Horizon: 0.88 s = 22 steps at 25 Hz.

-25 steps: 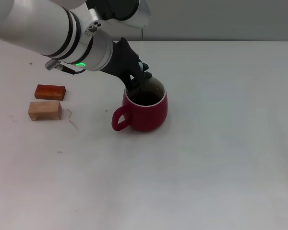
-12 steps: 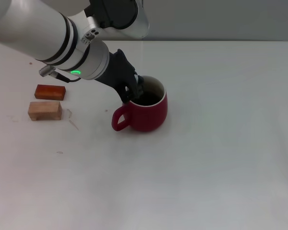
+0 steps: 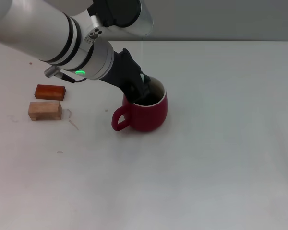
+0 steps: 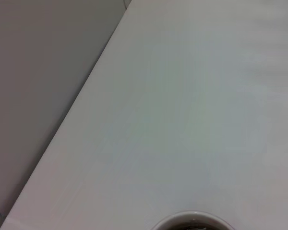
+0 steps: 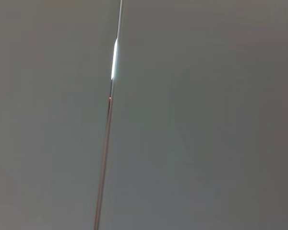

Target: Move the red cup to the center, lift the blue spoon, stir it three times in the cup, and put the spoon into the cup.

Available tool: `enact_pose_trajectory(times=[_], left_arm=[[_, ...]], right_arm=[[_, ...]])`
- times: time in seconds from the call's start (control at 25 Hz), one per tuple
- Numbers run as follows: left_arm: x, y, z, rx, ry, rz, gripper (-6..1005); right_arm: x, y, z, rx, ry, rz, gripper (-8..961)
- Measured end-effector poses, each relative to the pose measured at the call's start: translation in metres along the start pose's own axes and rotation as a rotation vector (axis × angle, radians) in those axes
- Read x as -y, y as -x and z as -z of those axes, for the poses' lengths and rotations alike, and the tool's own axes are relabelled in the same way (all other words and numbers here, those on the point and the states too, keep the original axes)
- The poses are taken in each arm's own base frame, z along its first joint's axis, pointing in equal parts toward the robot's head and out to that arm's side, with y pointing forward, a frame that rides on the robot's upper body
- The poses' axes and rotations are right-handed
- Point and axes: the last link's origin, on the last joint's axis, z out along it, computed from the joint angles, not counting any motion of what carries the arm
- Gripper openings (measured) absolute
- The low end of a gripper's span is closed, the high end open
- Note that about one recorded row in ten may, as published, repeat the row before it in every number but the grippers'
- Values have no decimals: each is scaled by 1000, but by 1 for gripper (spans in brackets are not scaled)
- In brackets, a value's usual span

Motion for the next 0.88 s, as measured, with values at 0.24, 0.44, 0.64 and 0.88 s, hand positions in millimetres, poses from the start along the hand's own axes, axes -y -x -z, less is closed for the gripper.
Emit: enact_pose_trajectory(times=[0.24, 0.44, 0.64, 0.88], left_arm=[[2, 3, 1, -14, 15, 46, 239], [2, 6, -1, -10, 23, 63, 249], [8, 5, 5, -51, 6, 98, 304], [39, 6, 37, -315, -29, 253, 356]], right_arm=[[0, 0, 0, -1, 0, 0, 575], [0, 0, 0, 0, 0, 0, 576], [0, 0, 0, 0, 0, 0, 577], [2, 0, 2, -3, -6, 3, 576]])
